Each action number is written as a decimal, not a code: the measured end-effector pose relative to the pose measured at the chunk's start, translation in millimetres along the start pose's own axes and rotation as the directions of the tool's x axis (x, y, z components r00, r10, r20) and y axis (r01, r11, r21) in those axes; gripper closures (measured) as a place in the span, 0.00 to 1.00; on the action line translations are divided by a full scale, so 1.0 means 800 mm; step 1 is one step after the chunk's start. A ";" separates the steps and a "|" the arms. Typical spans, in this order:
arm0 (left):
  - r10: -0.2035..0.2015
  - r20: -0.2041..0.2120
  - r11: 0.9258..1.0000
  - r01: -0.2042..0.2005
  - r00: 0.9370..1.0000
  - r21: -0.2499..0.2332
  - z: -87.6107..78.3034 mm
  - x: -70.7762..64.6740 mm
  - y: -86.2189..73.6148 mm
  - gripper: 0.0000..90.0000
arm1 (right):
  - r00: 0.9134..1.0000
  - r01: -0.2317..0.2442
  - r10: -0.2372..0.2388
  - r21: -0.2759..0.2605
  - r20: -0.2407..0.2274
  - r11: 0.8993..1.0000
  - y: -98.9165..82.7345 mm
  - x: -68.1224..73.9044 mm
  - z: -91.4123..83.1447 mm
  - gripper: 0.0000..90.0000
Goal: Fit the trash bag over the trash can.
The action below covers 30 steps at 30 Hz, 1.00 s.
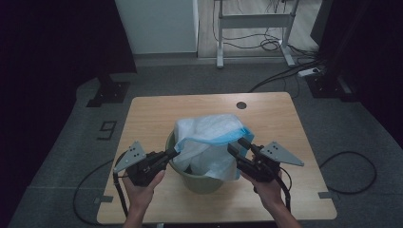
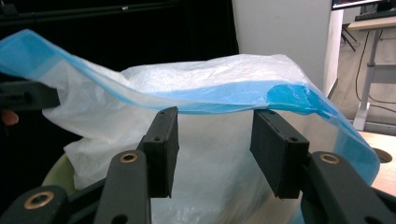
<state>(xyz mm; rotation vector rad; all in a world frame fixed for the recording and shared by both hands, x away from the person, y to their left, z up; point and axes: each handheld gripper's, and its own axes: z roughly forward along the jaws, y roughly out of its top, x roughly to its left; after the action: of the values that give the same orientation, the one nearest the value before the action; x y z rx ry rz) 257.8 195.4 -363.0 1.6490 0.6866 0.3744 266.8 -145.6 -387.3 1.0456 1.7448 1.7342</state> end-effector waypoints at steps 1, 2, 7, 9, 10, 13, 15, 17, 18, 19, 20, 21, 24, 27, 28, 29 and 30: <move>0.001 0.000 1.000 -0.001 1.000 0.001 0.000 0.000 0.000 1.00 | 1.000 -0.012 0.012 -0.002 -0.001 1.000 0.001 -0.001 0.000 0.57; 0.002 -0.001 1.000 -0.002 1.000 0.002 0.001 -0.001 0.000 1.00 | 1.000 -0.021 0.021 -0.004 -0.001 1.000 0.002 -0.002 0.000 0.57; 0.004 -0.002 1.000 -0.004 1.000 0.005 0.003 -0.002 0.000 1.00 | 0.998 -0.057 0.057 -0.014 0.004 0.998 0.006 -0.005 -0.001 0.56; 0.005 -0.006 1.000 -0.005 1.000 0.006 0.004 -0.002 0.000 1.00 | 0.998 -0.059 0.059 -0.016 0.003 0.998 0.007 -0.006 -0.002 0.56; 0.007 -0.010 1.000 -0.007 1.000 0.007 0.004 -0.002 0.000 1.00 | 0.998 -0.065 0.065 -0.018 0.001 0.998 0.008 -0.007 -0.003 0.56; 0.003 -0.010 1.000 -0.003 1.000 0.007 0.005 -0.002 0.000 1.00 | 0.997 -0.081 0.081 -0.023 -0.006 0.996 0.009 -0.008 -0.005 0.55; 0.005 -0.012 1.000 -0.005 1.000 0.009 0.007 -0.002 0.001 1.00 | 0.996 -0.092 0.092 -0.029 -0.012 0.995 0.010 -0.008 -0.006 0.55; 0.004 -0.010 1.000 -0.004 1.000 0.010 0.008 -0.002 0.001 1.00 | 0.993 -0.113 0.112 -0.032 -0.022 0.993 0.012 -0.009 -0.007 0.54; 0.004 -0.011 1.000 -0.004 1.000 0.011 0.008 -0.002 0.000 1.00 | 0.993 -0.117 0.117 -0.031 -0.025 0.993 0.012 -0.009 -0.007 0.54; 0.004 -0.011 1.000 -0.004 1.000 0.012 0.009 -0.002 0.000 1.00 | 0.993 -0.120 0.119 -0.032 -0.025 0.992 0.013 -0.009 -0.007 0.54; 0.003 -0.010 1.000 -0.003 1.000 0.012 0.009 -0.002 0.000 1.00 | 0.992 -0.122 0.121 -0.034 -0.029 0.992 0.013 -0.009 -0.007 0.54; 0.003 -0.010 1.000 -0.003 1.000 0.012 0.010 -0.003 -0.001 1.00 | 0.992 -0.122 0.121 -0.035 -0.031 0.992 0.014 -0.009 -0.007 0.54; 0.001 -0.008 1.000 0.000 1.000 0.010 0.010 -0.003 -0.001 1.00 | 0.994 -0.109 0.108 -0.028 -0.027 0.994 0.014 -0.007 -0.005 0.54; -0.004 -0.010 1.000 0.004 1.000 0.005 0.009 -0.002 -0.001 1.00 | 0.995 -0.097 0.097 -0.014 -0.007 0.995 0.010 -0.003 -0.002 0.54; -0.005 -0.011 1.000 0.005 1.000 0.005 0.009 -0.002 -0.001 1.00 | 0.995 -0.097 0.097 -0.013 -0.002 0.995 0.008 -0.001 -0.001 0.54; -0.005 -0.011 1.000 0.005 1.000 0.004 0.009 -0.002 0.000 1.00 | 0.995 -0.095 0.096 -0.013 0.006 0.995 0.006 0.001 -0.001 0.53; -0.005 -0.011 1.000 0.005 1.000 0.003 0.009 -0.002 0.000 1.00 | 0.996 -0.092 0.092 -0.018 0.011 0.996 0.005 0.003 -0.002 0.53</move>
<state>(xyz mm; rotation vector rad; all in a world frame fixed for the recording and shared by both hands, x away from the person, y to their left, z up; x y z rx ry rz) 261.2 189.1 -364.2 1.6490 0.7002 0.3793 265.1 -145.2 -383.1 1.1431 1.6957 1.7915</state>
